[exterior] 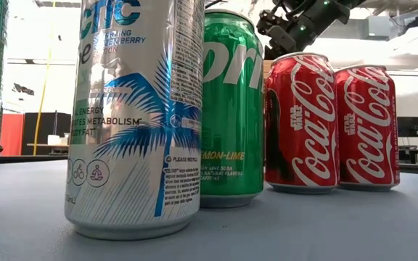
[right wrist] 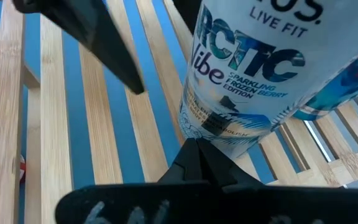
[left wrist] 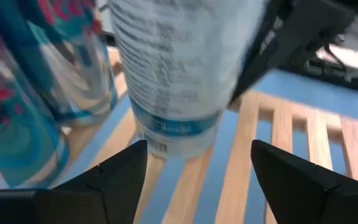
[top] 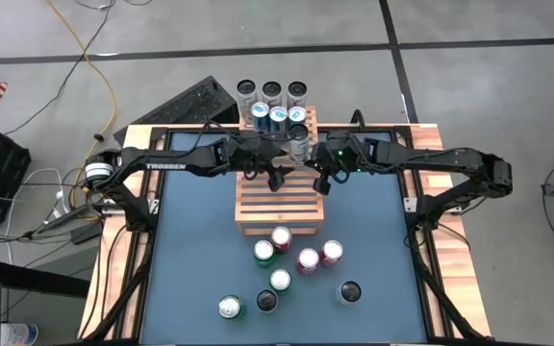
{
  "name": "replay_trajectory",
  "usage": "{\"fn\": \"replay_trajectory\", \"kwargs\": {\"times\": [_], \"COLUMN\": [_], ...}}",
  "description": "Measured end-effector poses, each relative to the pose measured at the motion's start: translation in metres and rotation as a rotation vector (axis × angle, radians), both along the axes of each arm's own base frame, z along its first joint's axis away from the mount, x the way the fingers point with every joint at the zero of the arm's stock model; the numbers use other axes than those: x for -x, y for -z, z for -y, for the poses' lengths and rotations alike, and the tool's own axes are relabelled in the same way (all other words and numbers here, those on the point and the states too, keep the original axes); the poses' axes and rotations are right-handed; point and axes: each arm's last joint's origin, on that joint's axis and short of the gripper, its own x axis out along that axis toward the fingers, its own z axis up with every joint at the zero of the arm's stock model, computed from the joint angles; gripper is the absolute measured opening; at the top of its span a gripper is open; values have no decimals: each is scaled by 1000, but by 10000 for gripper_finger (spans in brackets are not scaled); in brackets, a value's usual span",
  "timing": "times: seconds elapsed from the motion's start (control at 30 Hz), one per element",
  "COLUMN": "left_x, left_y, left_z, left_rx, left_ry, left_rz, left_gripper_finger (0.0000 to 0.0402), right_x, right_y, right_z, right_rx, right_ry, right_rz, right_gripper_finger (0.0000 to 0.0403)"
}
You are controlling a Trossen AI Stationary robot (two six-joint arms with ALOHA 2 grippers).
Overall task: Place canned beverage on shelf
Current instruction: Adjust the soda cans on the shelf
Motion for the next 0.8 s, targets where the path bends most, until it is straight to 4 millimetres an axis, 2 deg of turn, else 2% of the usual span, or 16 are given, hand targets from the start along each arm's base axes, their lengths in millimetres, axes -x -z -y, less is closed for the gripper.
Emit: {"fn": "replay_trajectory", "kwargs": {"times": [0.3, 0.8], "left_x": [-1, -1], "left_y": [-6, -6], "left_z": [-2, -4], "left_rx": [-43, -115], "left_ry": [-50, -86], "left_rz": [54, 23], "left_gripper_finger": [237, 196], "right_x": [0, -1], "right_y": [-1, -2], "right_z": [1, 0], "right_rx": [2, 2], "right_ry": [4, 3], "right_rz": [11, 16], "right_gripper_finger": [0, 0]}}
